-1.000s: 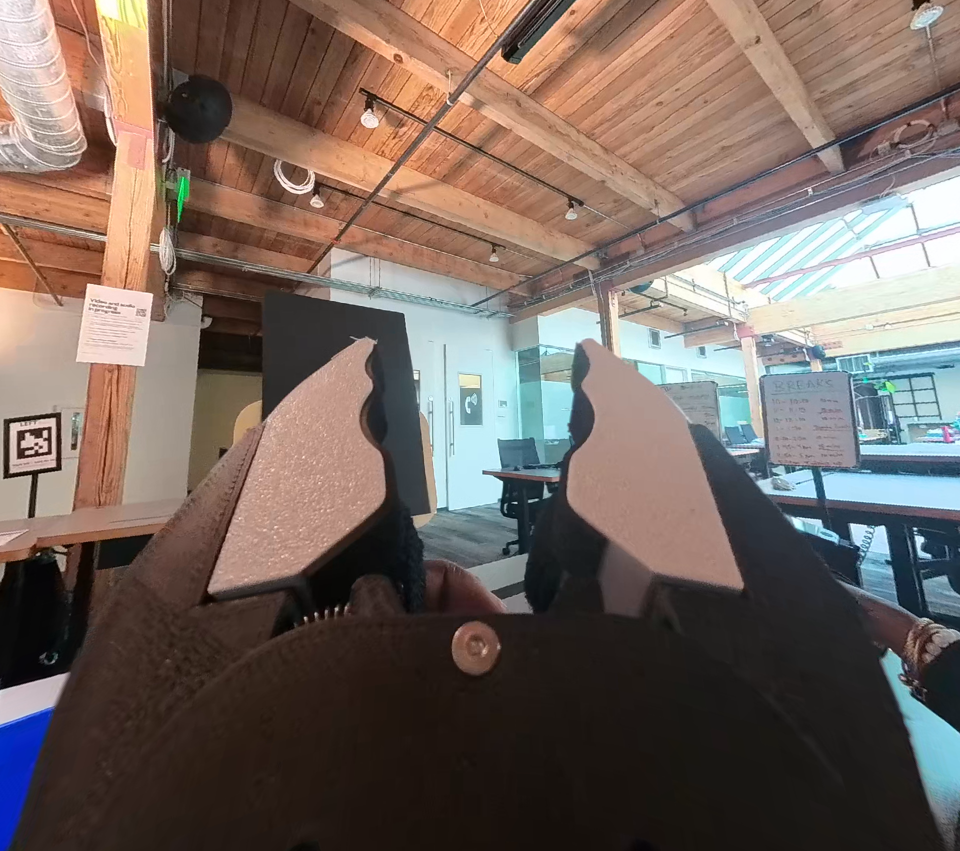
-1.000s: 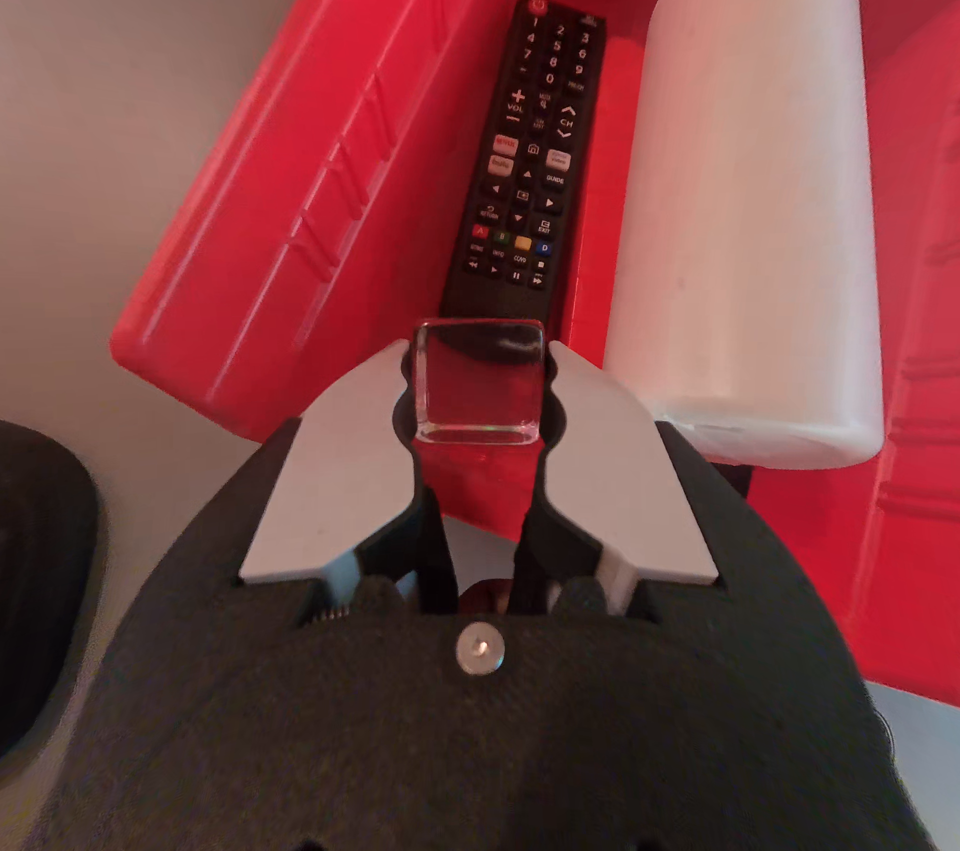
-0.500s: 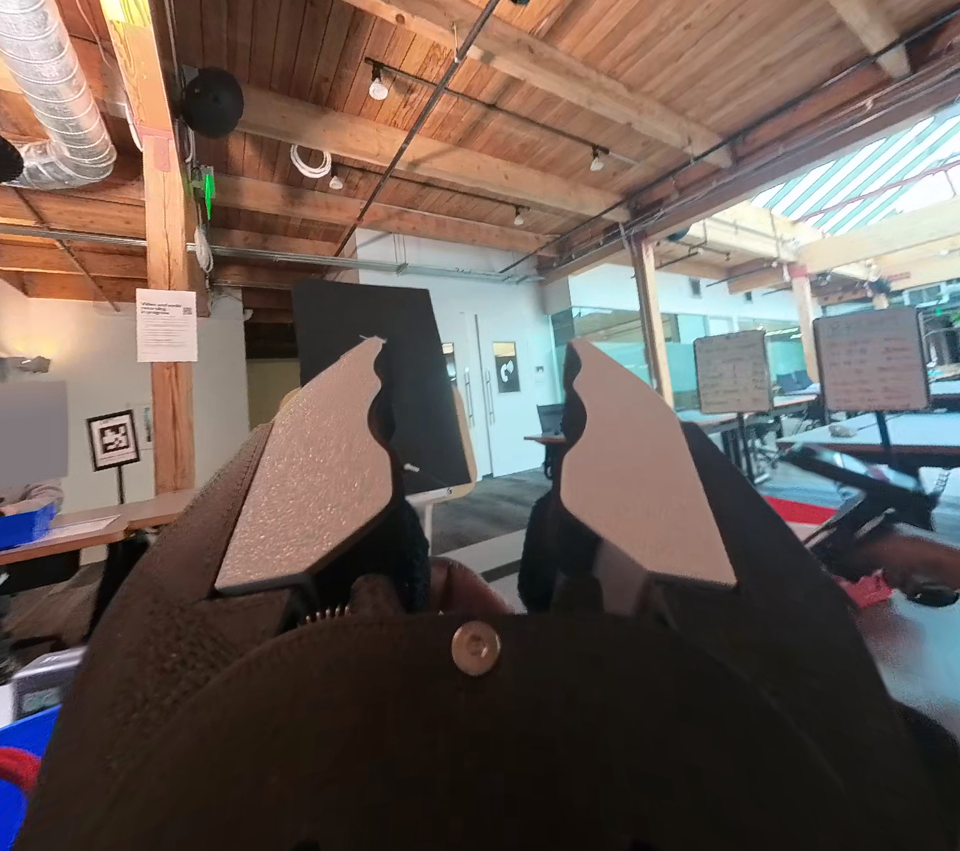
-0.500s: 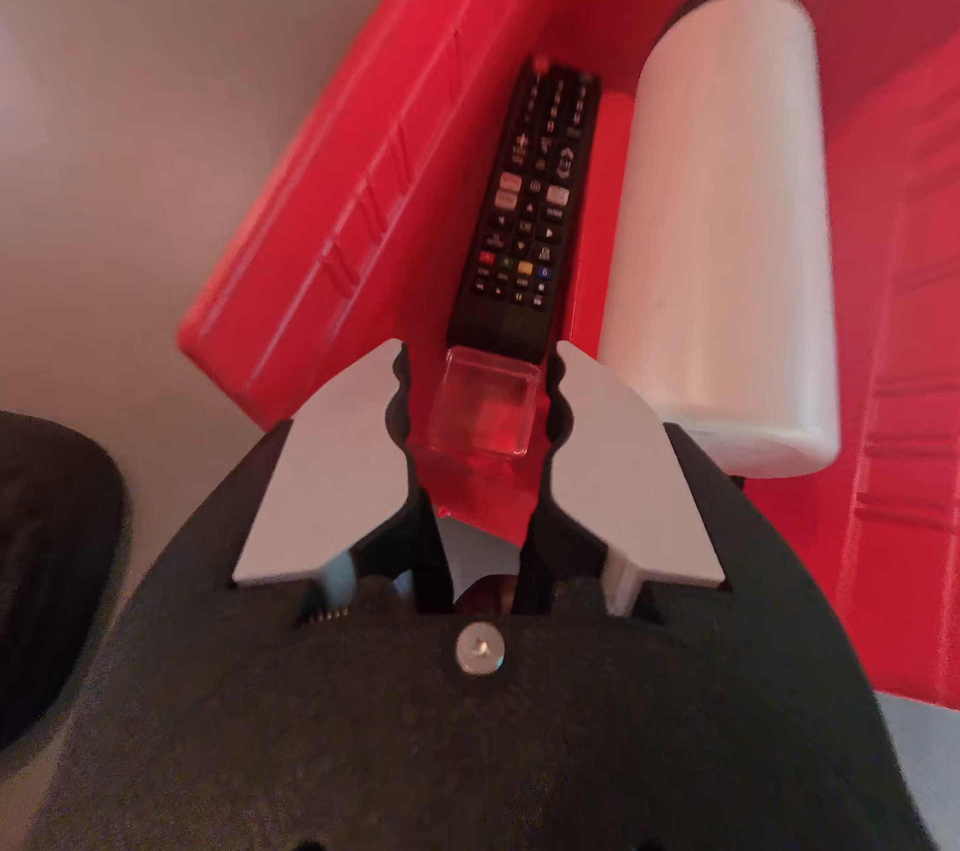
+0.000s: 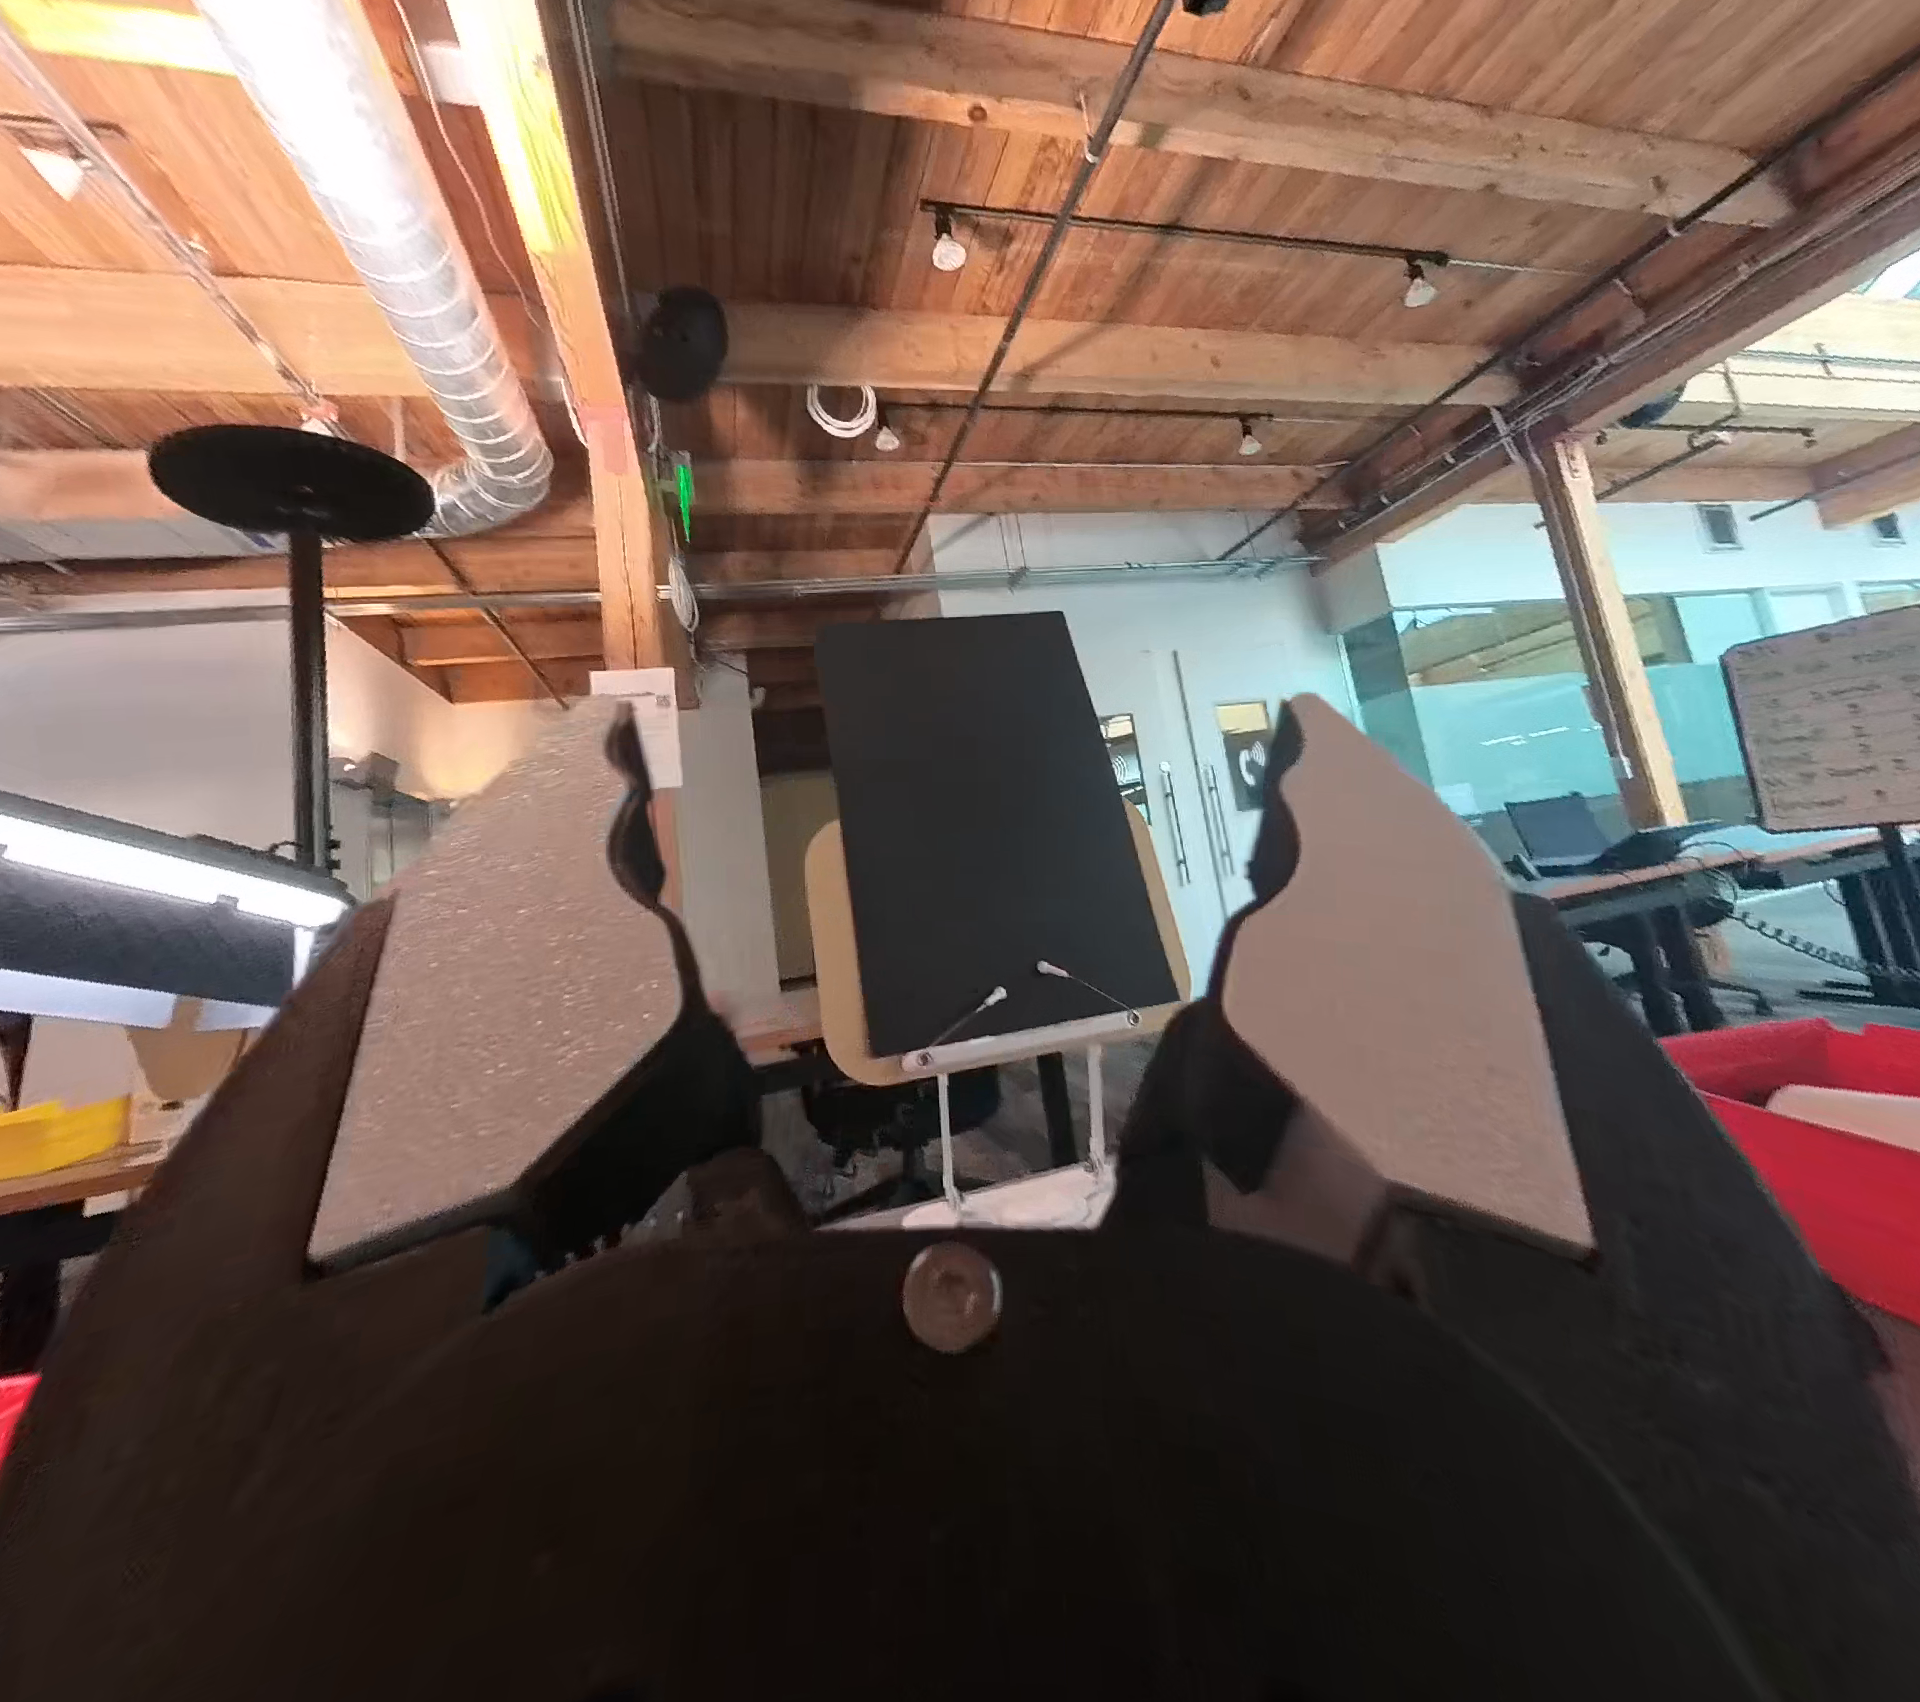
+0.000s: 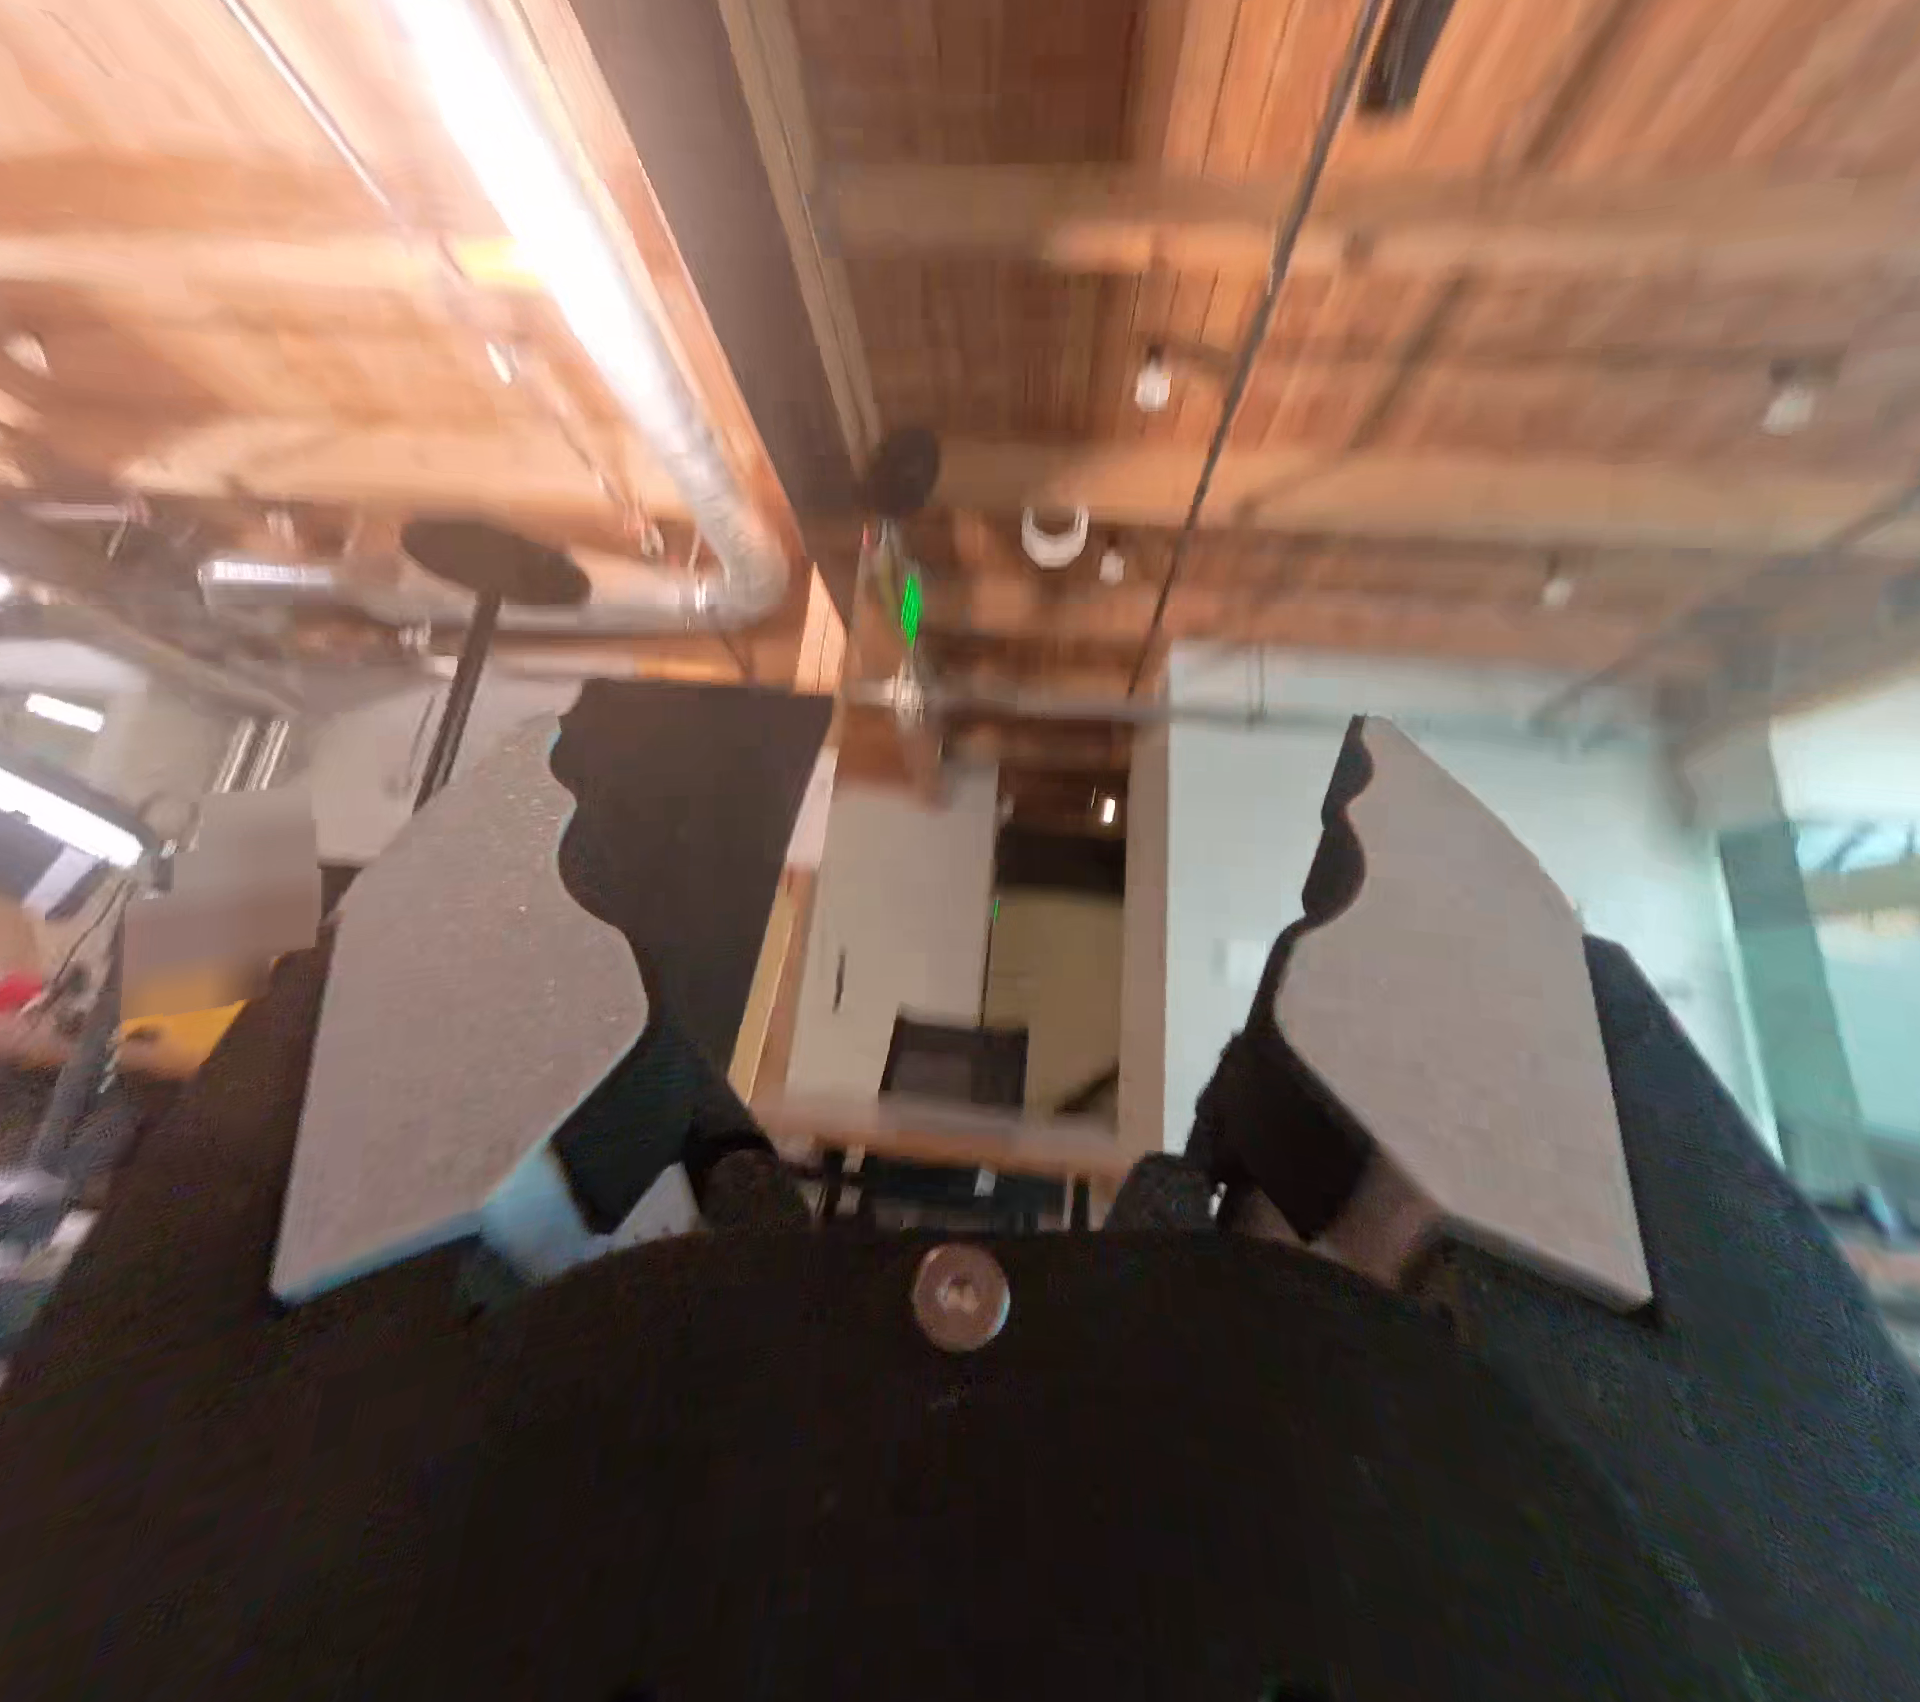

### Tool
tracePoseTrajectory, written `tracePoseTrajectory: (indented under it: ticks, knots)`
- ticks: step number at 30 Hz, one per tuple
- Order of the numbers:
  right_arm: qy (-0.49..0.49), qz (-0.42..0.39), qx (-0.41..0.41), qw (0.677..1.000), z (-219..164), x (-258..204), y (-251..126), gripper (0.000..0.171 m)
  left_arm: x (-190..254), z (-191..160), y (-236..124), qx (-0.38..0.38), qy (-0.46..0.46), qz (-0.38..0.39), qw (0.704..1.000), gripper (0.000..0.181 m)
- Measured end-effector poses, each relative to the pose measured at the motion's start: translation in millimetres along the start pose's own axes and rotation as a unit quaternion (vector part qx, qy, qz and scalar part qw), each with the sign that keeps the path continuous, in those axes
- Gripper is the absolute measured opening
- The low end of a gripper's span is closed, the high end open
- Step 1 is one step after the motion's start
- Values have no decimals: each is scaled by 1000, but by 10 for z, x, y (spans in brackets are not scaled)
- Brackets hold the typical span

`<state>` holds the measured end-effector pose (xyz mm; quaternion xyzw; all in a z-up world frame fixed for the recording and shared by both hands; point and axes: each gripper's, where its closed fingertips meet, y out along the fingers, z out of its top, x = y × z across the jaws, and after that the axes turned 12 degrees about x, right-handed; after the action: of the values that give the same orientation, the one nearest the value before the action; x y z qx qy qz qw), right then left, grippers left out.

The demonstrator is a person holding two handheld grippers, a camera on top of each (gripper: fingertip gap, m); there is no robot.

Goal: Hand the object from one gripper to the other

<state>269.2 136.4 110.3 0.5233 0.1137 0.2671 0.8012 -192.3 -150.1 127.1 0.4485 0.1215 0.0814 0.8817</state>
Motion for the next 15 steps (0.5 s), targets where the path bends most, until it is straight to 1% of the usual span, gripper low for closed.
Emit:
tracePoseTrajectory:
  ticks: [3,5,8,10,11,12,13,14,15]
  knots:
    - [-61,1,108,992,532,-56,-20,143,-15,104,16,35,-1,5,999,133]
    - [-140,12,180,974,861,-175,-108,146,-70,165,10,54,4,21,998,145]
    - [-239,32,217,946,1094,-389,-158,146,-165,260,-23,79,20,42,996,145]
    - [-279,32,221,934,1181,-480,-162,115,-275,253,-50,70,51,62,994,144]
    - [-297,29,218,929,1207,-507,-166,100,-345,232,-72,60,71,72,993,138]
    - [-317,14,206,925,1218,-492,-175,84,-412,205,-100,48,91,79,992,126]
    - [-337,-7,195,921,1232,-456,-197,40,-473,175,-132,35,109,81,990,109]
    - [-350,-19,196,916,1273,-448,-224,2,-521,144,-170,22,127,76,989,76]
    - [-342,-7,203,917,1296,-498,-238,0,-581,125,-212,13,141,76,987,20]
